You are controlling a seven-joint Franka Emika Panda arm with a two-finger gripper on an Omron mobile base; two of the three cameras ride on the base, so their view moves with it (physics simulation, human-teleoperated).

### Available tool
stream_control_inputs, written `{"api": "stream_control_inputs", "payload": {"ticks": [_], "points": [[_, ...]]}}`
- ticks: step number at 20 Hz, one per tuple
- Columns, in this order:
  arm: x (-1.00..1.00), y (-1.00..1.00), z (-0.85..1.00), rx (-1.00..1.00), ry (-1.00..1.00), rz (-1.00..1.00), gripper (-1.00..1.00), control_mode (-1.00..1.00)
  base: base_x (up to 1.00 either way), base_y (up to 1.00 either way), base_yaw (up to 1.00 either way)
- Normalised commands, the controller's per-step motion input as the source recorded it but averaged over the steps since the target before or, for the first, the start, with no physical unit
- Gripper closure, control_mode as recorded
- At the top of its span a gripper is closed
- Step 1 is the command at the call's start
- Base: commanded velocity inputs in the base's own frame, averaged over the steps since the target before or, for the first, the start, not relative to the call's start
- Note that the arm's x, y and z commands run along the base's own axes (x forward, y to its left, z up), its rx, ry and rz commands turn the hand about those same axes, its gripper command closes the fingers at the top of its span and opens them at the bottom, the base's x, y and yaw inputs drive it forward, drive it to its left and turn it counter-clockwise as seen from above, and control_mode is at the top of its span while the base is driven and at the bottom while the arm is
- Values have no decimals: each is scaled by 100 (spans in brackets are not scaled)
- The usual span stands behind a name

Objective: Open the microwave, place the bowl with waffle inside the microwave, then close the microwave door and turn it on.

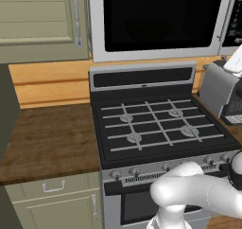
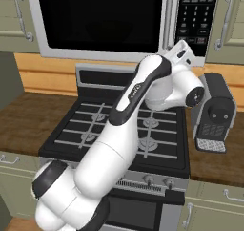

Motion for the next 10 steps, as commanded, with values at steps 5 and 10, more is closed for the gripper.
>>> {"api": "stream_control_inputs", "payload": {"ticks": [5, 10], "points": [[35, -47, 0, -18, 2, 0, -100, -100, 0, 0, 0], [32, -13, 0, -12, 0, 0, -100, -100, 0, 0, 0]]}}
